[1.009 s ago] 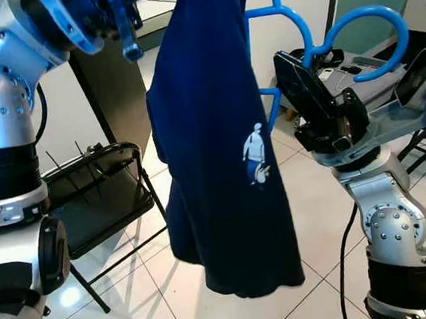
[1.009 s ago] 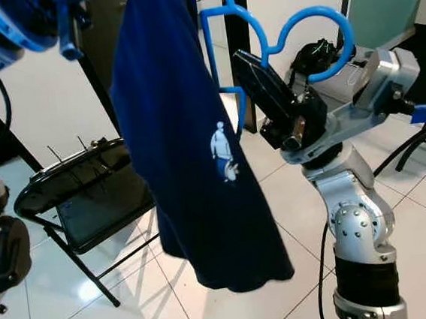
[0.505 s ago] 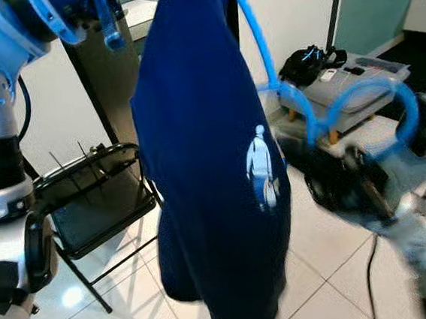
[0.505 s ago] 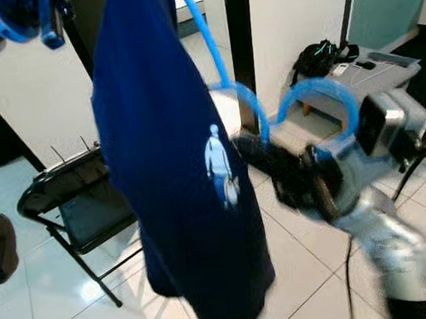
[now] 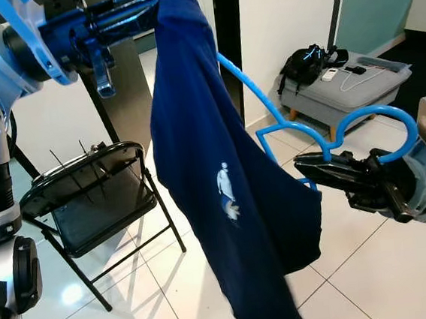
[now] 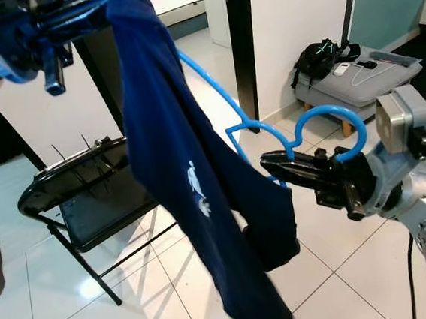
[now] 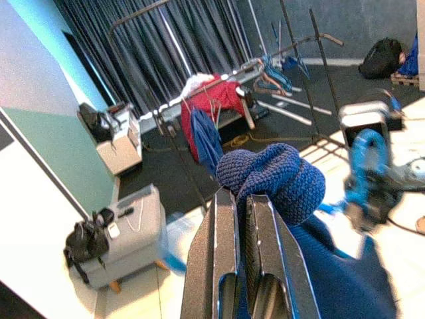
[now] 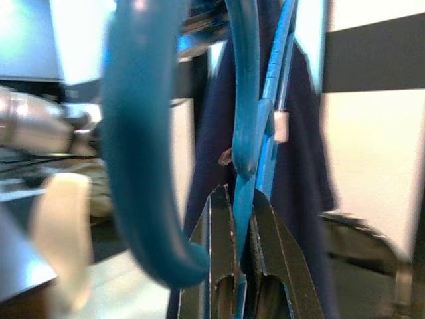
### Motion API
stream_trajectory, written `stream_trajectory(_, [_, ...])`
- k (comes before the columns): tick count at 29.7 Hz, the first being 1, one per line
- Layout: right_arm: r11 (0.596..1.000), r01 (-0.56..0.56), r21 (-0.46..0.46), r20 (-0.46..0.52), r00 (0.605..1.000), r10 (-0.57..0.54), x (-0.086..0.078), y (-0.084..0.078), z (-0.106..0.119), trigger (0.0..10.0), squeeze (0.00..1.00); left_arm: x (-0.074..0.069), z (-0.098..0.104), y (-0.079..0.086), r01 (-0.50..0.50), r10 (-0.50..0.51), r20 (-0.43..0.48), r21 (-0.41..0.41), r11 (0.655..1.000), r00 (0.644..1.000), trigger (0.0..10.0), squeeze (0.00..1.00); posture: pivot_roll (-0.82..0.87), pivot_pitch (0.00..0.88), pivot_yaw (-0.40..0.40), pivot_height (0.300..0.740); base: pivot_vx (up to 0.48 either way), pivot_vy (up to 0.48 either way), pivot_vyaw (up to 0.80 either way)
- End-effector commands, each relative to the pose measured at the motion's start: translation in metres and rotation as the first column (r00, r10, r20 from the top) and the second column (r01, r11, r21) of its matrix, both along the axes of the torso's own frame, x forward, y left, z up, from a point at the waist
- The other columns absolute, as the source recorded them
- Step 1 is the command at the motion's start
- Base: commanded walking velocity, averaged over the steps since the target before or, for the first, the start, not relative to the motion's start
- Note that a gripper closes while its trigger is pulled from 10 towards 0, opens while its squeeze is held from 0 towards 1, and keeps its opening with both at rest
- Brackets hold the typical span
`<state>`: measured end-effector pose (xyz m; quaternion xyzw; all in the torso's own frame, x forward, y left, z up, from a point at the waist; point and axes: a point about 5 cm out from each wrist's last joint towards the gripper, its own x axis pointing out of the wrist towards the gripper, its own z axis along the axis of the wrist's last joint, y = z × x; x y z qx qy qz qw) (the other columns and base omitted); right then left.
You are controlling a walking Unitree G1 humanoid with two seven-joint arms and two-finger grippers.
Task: Hang hanger
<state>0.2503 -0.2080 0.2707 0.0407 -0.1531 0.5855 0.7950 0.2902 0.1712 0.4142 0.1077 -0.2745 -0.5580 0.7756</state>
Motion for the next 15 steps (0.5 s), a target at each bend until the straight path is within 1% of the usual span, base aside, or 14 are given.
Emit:
stream_trajectory(1, [1.0,0.029,0.0,0.016,0.999,-0.029,0.002,0.0,0.001,10.0,0.0,-0.005,0.004,0.006,-0.014,0.014,0.018,0.006,1.0,1.0,10.0,0.0,0.0,0.051,0.073,0.74,0.0,0.0,0.0])
stream_trajectory(3, [0.999,0.042,-0.001,0.014,0.999,-0.042,0.003,0.0,-0.001,10.0,0.0,-0.005,0.004,0.008,-0.019,0.019,0.019,0.002,1.0,1.0,10.0,0.0,0.0,0.05,0.072,0.74,0.0,0.0,0.0])
stream_trajectory(5, [0.995,0.1,0.007,0.017,0.995,-0.1,0.008,-0.002,-0.002,10.0,0.0,-0.005,0.005,0.012,-0.037,0.037,0.024,-0.004,0.999,0.999,10.0,0.0,0.0,0.05,0.072,0.74,0.0,0.0,0.0])
stream_trajectory(6, [0.995,0.1,0.007,0.017,0.995,-0.1,0.008,-0.002,-0.002,10.0,0.0,-0.005,0.005,0.012,-0.037,0.037,0.024,-0.004,0.999,0.999,10.0,0.0,0.0,0.05,0.072,0.74,0.0,0.0,0.0])
stream_trajectory(7, [0.992,0.129,0.016,0.023,0.991,-0.129,0.011,-0.004,-0.002,10.0,0.0,-0.005,0.005,0.014,-0.05,0.05,0.026,-0.003,0.999,0.998,10.0,0.0,0.0,0.051,0.072,0.74,0.0,0.0,0.0])
stream_trajectory(9, [0.989,0.144,0.034,0.028,0.989,-0.145,0.012,-0.006,0.0,10.0,0.0,-0.004,0.005,0.016,-0.062,0.062,0.026,-0.002,0.998,0.998,10.0,0.0,0.0,0.051,0.073,0.74,0.0,0.0,0.0])
stream_trajectory(10, [0.989,0.144,0.034,0.028,0.989,-0.145,0.012,-0.006,0.0,10.0,0.0,-0.004,0.005,0.016,-0.062,0.062,0.026,-0.002,0.998,0.998,10.0,0.0,0.0,0.051,0.073,0.74,0.0,0.0,0.0])
stream_trajectory(11, [0.992,0.118,0.047,0.035,0.992,-0.12,0.009,-0.007,0.002,10.0,0.0,-0.003,0.004,0.018,-0.076,0.076,0.025,0.0,0.997,0.997,10.0,0.0,0.0,0.049,0.072,0.74,0.0,0.0,0.0])
stream_trajectory(13, [0.992,0.118,0.047,0.035,0.992,-0.12,0.009,-0.007,0.002,10.0,0.0,-0.003,0.004,0.018,-0.076,0.076,0.025,0.0,0.997,0.997,10.0,0.0,0.0,0.049,0.072,0.74,0.0,0.0,0.0])
stream_trajectory(15, [0.994,0.051,0.095,0.052,0.997,-0.056,0.001,-0.009,0.008,10.0,0.0,0.001,0.002,0.023,-0.12,0.12,0.022,-0.002,0.993,0.993,10.0,0.0,0.0,0.045,0.072,0.74,0.0,0.0,0.0])
